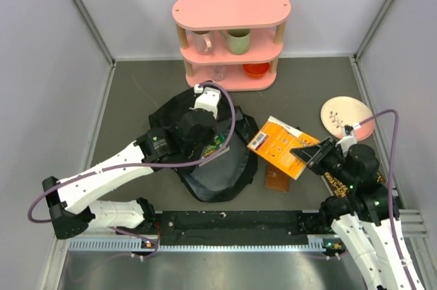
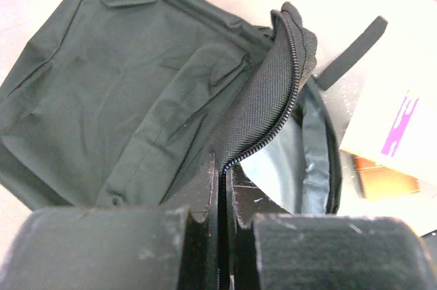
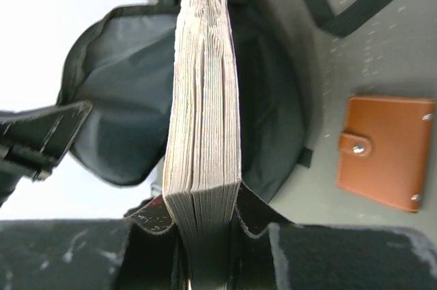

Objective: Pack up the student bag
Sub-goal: Place the book in the student bag.

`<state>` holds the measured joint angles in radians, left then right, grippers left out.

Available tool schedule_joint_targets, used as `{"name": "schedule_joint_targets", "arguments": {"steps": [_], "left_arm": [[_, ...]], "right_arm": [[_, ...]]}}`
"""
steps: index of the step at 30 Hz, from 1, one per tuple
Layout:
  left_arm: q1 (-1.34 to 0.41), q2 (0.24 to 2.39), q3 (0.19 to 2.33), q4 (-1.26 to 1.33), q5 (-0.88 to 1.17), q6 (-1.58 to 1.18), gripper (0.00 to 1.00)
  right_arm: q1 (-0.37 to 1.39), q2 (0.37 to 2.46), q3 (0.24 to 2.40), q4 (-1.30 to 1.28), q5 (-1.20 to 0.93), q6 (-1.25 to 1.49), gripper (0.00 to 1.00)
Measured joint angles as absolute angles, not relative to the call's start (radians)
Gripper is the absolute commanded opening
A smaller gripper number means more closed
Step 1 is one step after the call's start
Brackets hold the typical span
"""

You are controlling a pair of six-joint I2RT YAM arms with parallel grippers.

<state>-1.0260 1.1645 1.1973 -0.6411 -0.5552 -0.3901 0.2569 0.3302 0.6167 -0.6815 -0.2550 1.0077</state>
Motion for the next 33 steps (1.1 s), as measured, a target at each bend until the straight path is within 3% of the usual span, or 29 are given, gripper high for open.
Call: {"name": "schedule_joint_targets", "arguments": {"steps": [11, 16, 26, 33], "left_arm": [[-1.025, 1.218, 1.288, -0.635, -0.532, -0.398, 0.0], [-1.024, 1.238, 1.314, -0.624, -0.515, -0.393, 0.0], [-1.024, 1.242, 1.315, -0.606, -0.509, -0.395, 0.0], [-1.024, 1.242, 1.315, -0.605, -0.509, -0.399, 0.0]], "right_arm": [[0.257, 0.37, 0.62, -0.67, -0.541, 1.085, 0.0], [0.258, 0.428, 0.555, -0.533, -0.636, 1.136, 0.0], [0.373, 0.635, 0.477, -0.276, -0.613, 1.179, 0.0], [0.54, 0.849, 0.471, -0.07, -0.461, 1.194, 0.0]]}}
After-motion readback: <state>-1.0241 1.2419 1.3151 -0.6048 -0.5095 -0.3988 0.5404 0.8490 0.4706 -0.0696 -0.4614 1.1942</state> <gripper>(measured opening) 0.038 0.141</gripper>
